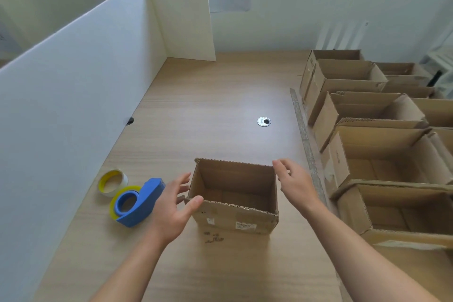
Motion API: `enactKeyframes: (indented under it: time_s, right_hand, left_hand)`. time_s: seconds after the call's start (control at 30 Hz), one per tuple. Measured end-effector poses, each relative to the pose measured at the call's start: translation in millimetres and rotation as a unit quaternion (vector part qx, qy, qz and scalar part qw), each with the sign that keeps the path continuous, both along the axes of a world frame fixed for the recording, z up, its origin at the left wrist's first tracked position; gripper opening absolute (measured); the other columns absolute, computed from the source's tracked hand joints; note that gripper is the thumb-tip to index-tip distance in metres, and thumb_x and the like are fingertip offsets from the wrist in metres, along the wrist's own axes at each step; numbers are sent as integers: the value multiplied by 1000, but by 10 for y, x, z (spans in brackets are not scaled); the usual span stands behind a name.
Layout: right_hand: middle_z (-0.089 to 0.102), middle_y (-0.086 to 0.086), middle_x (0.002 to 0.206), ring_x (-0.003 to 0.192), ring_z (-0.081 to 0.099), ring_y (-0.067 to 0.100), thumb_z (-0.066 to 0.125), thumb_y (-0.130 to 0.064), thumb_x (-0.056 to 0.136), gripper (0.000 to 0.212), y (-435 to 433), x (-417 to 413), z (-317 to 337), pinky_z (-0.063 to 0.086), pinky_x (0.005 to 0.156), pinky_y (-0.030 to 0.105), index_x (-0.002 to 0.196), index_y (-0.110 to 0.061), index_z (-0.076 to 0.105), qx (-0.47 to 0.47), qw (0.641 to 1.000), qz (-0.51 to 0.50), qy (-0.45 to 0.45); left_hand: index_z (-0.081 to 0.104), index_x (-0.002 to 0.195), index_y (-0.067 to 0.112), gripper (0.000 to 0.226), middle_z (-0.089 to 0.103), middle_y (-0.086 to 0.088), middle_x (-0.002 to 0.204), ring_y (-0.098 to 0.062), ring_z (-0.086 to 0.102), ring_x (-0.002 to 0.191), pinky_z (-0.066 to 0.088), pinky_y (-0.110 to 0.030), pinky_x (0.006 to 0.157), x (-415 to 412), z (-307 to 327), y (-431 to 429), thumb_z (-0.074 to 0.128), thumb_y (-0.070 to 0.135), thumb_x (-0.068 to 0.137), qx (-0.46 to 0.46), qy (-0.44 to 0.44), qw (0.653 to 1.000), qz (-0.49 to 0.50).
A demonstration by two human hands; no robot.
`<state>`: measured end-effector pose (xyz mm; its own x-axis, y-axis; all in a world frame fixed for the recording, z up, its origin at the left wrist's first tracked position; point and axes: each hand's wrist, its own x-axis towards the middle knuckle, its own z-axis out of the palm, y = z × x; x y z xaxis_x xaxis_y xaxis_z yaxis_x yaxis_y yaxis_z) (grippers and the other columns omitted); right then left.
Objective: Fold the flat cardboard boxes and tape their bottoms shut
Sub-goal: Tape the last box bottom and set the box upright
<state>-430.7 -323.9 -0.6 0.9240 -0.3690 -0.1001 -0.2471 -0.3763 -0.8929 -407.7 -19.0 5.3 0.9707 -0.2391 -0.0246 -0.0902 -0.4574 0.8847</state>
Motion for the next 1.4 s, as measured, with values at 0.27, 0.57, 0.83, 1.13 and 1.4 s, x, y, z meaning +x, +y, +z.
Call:
enactKeyframes:
  time_s: [0.27,0.57,0.83,1.13,1.4]
  right_hand:
    - [66,-5,117,99,65,3,51,-29,102,19,-123,-573,-295,54,77,29,115,-37,64,168,985,-23,14]
    - [51,-25,141,132,46,-1,76,-34,86,70,156,-864,-560,39,110,32,146,-42,40,136,983,98,70]
    - [51,-16,134,124,48,-3,83,-53,70,75,285,-788,-500,47,95,27,133,-52,43,134,990,-8,-31]
    - [56,-15,134,121,57,6,90,-53,56,85,206,-1034,-405,55,90,31,127,-60,44,203,976,-15,-76]
    - [62,-11,125,109,66,9,97,-47,49,90,162,-1638,-276,59,74,27,121,-65,47,229,969,-49,-79]
  left_hand:
    - [41,139,38,69,56,16,125,0,57,115,45,-16,88,-51,-273,150,80,33,82,-16,103,994,23]
    - [66,110,30,27,72,16,106,-5,64,104,48,-21,81,-57,-512,-43,74,18,87,-51,148,987,35]
    - [65,108,39,24,71,16,103,1,63,90,46,-18,73,-173,-342,-142,71,25,91,-34,65,995,63]
    - [67,111,34,29,68,6,110,0,59,104,49,-8,69,-472,-364,-291,73,18,88,-71,45,994,66]
    - [60,113,41,35,67,27,105,3,62,96,54,-24,77,-758,-322,-366,77,32,84,-80,73,994,20]
